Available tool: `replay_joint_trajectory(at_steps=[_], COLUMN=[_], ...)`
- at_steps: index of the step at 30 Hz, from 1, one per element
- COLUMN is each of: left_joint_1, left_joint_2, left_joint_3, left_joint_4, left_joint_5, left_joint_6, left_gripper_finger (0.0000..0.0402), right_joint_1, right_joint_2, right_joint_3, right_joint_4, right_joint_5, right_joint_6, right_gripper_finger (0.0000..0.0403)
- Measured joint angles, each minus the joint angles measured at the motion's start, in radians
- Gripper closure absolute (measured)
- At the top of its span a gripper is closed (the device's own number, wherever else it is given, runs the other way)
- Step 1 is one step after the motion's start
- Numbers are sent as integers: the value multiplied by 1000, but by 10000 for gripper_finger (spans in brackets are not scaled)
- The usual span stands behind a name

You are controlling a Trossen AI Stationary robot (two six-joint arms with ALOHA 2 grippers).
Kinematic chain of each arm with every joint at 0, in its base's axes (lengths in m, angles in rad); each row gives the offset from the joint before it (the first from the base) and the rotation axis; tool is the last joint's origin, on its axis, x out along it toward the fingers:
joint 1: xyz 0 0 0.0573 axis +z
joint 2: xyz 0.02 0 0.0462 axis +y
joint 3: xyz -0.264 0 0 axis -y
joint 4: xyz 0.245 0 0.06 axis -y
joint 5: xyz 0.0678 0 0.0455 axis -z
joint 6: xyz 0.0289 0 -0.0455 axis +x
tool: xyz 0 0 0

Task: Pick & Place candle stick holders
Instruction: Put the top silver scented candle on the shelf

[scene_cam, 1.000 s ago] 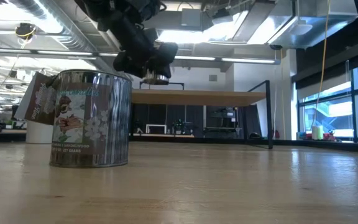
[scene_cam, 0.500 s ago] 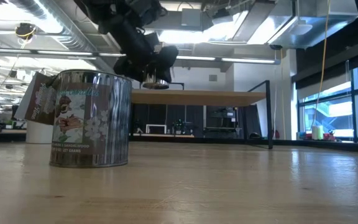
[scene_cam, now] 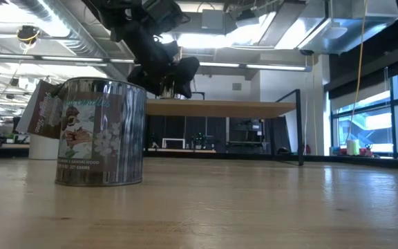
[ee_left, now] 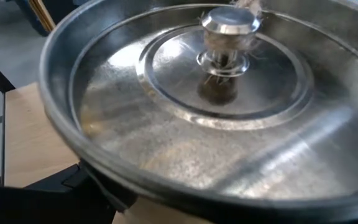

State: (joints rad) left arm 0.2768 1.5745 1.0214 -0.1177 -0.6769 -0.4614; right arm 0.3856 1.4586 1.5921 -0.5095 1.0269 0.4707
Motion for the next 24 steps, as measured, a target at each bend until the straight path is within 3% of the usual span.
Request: replay_joint_trajectory(at_steps=[3, 7, 13, 24], left_joint_1=[0, 0, 0, 0], left_joint_2=[-1, -1, -2, -50], left_joint_3=[0, 0, 0, -1], left_joint_4=[-1, -9, -9, -31], left_joint_5=[10, 9, 15, 24], left_joint_6=[2, 3, 34, 87], left_gripper_finger=[47, 16, 34, 19], right_joint_1=[4, 11, 21, 28], right_joint_2=[0, 0, 0, 0], right_joint_3=[0, 0, 0, 0], right_joint_4=[0, -1, -1, 5], right_joint_5=[1, 14, 20, 28], right_joint_6=[0, 0, 1, 1], right_gripper_finger=[199, 199, 199, 199])
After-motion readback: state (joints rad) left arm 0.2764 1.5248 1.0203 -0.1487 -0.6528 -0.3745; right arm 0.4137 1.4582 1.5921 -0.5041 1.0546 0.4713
